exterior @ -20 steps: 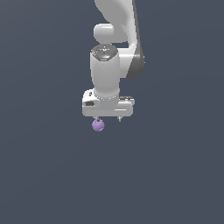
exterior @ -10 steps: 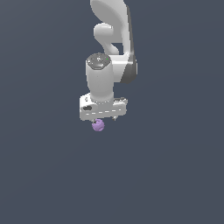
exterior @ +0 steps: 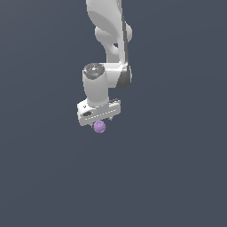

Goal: Pick up the object and move it to a goal position.

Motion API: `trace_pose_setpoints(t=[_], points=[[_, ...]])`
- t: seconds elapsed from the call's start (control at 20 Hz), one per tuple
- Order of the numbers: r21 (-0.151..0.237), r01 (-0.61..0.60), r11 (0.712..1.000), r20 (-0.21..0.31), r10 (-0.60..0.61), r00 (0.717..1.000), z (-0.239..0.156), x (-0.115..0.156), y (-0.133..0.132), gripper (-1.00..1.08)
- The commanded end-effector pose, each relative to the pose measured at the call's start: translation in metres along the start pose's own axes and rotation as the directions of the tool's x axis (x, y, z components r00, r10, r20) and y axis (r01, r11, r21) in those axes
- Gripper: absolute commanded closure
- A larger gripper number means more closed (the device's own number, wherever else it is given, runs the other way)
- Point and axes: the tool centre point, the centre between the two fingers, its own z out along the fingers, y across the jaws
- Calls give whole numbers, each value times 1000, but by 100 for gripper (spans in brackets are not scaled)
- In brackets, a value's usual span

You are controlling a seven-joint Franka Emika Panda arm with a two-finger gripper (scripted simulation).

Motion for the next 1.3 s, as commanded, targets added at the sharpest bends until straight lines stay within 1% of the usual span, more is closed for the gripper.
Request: trace_pose_setpoints(t=[0.0,0.25,0.55,0.95,1.25], points=[[2,55,999,4,-55,999,8,-8,2,-92],[7,135,991,10,-135,991,21,-20,5,-92],[11,192,981,14,-192,981,29,-29,7,-92],[12,203,979,15,-203,979,32,-31,7,-92],[12,204,979,15,-204,979,52,-32,7,-92]])
